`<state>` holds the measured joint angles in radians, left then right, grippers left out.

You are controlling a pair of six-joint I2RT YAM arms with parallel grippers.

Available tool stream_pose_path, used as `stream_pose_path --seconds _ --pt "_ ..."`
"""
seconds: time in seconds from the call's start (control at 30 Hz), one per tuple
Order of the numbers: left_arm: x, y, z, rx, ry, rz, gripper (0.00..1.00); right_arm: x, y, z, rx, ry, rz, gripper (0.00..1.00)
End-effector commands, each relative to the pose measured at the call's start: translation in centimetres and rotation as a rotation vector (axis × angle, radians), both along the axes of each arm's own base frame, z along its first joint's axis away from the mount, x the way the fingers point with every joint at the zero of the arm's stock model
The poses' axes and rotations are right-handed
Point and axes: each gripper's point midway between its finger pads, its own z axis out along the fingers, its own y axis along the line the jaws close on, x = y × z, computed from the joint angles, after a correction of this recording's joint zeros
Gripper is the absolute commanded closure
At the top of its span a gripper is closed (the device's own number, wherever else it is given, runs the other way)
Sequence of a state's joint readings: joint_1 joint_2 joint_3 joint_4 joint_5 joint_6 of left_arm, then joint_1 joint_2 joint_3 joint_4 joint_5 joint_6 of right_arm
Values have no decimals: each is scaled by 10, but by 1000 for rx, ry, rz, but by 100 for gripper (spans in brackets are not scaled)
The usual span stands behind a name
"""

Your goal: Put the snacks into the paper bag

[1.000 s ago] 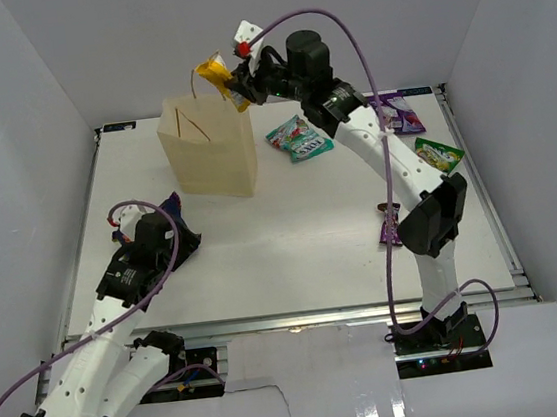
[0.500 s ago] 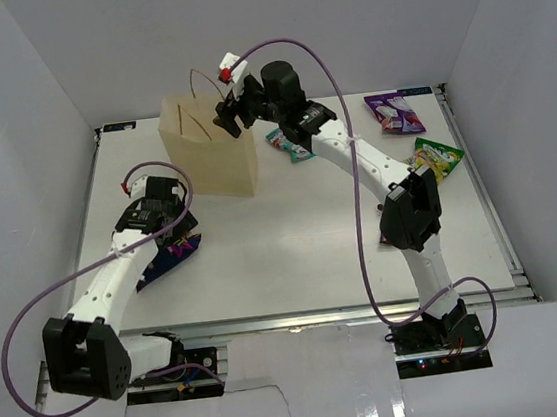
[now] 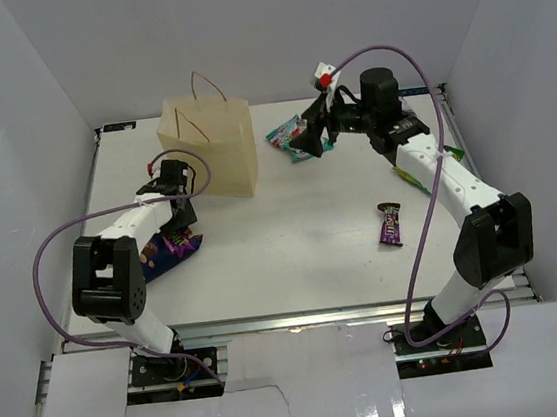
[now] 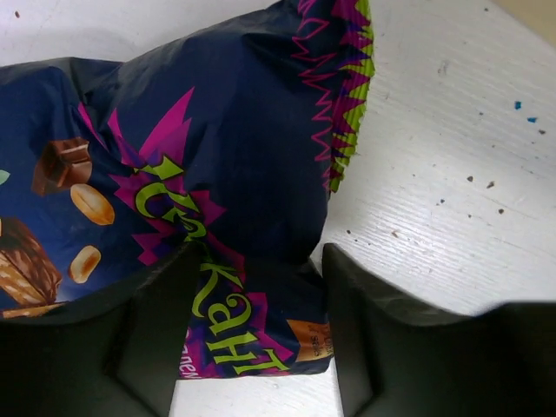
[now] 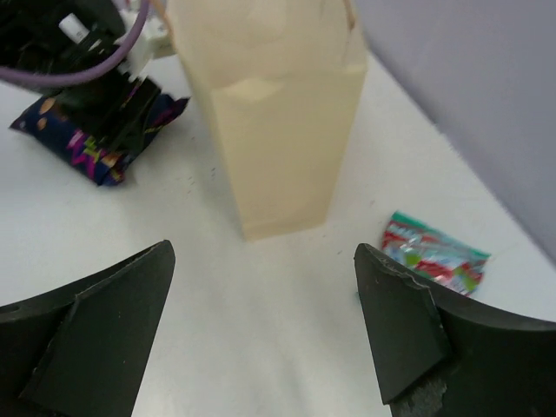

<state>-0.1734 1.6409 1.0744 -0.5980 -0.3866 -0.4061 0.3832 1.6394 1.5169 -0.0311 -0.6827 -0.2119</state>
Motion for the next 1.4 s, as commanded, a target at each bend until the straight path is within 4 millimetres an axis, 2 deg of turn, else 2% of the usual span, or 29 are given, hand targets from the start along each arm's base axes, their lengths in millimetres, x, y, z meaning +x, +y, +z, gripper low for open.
stream_pose_path --seconds 0.0,0.07,0.1,0.13,0.17,0.2,0.23,0.33,0.37,0.43,0.67,0.73,0.8,0.87,0.9,0.93,1.1,1.2,1.23,1.33,1.37 --pt "10 8 11 42 -45 -22 41 -37 -12 -26 6 92 107 10" --pt "2 10 3 53 -25 -25 56 -46 -21 -37 4 121 107 10" --pt "0 9 2 50 -26 -27 71 -53 -28 -45 1 137 104 10" --pt "0 9 9 44 -51 -22 79 -56 -32 -49 -2 142 100 10" --pt "-2 9 11 38 -61 -18 83 -60 -37 -47 -1 132 97 10" --pt "-2 8 18 27 -82 -20 86 -62 -43 -56 -7 150 86 10" --pt "-2 7 36 14 -134 -21 90 -63 -46 -59 -10 160 82 10" --pt "-6 6 68 -23 -219 -7 95 -63 -59 -61 -7 170 54 11" --pt "-7 4 95 -56 -297 6 96 -64 -62 -61 -5 169 50 11" --pt "-15 5 128 -115 -386 26 100 -62 -71 -64 -3 179 27 11" --pt "-25 12 211 -341 -655 133 100 -58 -85 -71 3 204 -9 11" --pt "-22 10 223 -393 -692 123 100 -57 -87 -72 4 207 -15 11" --pt "-18 23 243 -423 -762 164 100 -56 -89 -72 4 207 -24 11" --pt "-13 19 260 -479 -813 137 100 -55 -92 -72 4 206 -35 11" --pt "-11 25 268 -500 -844 159 100 -54 -93 -71 6 205 -38 11" --pt "-10 16 274 -553 -849 119 100 -54 -95 -71 6 204 -47 11" --pt "-1 17 316 -659 -967 92 100 -51 -104 -72 6 206 -72 11" --pt "6 18 352 -682 -1038 68 100 -48 -111 -73 6 205 -88 11" --pt "10 18 374 -682 -1078 52 100 -47 -113 -73 7 205 -94 11" --pt "16 25 407 -662 -1146 49 100 -45 -116 -72 8 202 -101 11" --pt "22 27 430 -650 -1193 27 100 -45 -116 -73 8 202 -100 11"
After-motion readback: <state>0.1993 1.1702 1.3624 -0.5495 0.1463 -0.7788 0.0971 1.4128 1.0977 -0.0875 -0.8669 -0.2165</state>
